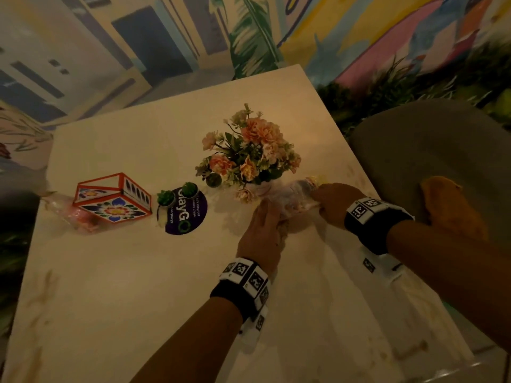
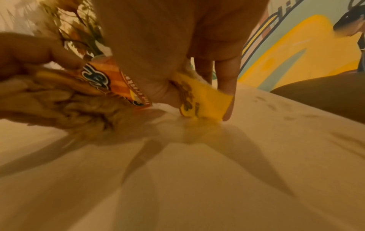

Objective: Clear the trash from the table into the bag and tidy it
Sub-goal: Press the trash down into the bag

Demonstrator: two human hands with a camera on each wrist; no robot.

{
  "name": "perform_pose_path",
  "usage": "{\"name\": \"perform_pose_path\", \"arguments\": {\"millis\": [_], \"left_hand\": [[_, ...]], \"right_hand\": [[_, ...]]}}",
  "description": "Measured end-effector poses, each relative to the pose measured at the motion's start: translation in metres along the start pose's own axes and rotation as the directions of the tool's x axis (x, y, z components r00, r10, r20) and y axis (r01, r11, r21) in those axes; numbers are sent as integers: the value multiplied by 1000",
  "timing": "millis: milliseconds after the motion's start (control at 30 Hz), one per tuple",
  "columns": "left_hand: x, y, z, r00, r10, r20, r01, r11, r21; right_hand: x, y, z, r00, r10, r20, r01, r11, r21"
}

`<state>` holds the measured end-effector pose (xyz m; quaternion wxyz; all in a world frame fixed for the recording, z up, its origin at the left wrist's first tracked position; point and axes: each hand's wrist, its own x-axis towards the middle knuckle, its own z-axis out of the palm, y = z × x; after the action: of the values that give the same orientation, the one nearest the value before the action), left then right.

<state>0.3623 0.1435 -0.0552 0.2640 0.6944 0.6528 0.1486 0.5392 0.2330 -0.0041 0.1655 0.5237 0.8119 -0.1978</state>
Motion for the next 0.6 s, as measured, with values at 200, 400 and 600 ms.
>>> {"name": "perform_pose_path", "arguments": {"millis": [200,400,600], "left_hand": [[-17,10,-1,989,-142,-30,138,985,-107],[-9,25,16,983,-130,134,104,977,186],[-8,38,26,974,31,226,-121,909,398]], "right_hand": [[-18,-7,-6,998,48,-30,-48,999,10],[-25,-9,-7,995,97,-2,-96,995,18],[-30,-4,-8,991,115,-71,-111,992,55]]}}
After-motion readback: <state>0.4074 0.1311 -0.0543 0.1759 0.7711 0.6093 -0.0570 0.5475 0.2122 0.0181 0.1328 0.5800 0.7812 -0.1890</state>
